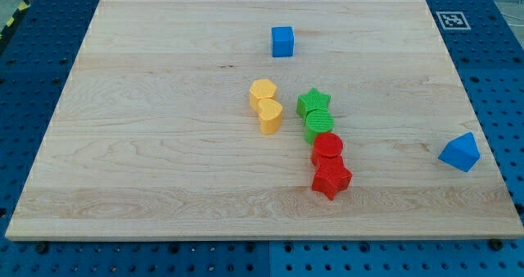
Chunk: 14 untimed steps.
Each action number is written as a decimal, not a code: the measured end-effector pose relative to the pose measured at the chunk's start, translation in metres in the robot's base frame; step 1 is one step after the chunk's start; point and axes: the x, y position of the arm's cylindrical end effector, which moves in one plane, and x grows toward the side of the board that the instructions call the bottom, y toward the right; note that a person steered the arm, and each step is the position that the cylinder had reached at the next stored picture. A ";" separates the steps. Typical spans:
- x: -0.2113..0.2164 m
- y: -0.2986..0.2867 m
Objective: Move the blue triangle to the top right corner
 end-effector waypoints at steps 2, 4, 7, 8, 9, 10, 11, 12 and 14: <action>-0.020 -0.021; -0.030 -0.065; -0.069 -0.130; -0.073 -0.128; -0.073 -0.115; -0.076 -0.103; -0.087 -0.096; -0.117 -0.098; -0.182 -0.107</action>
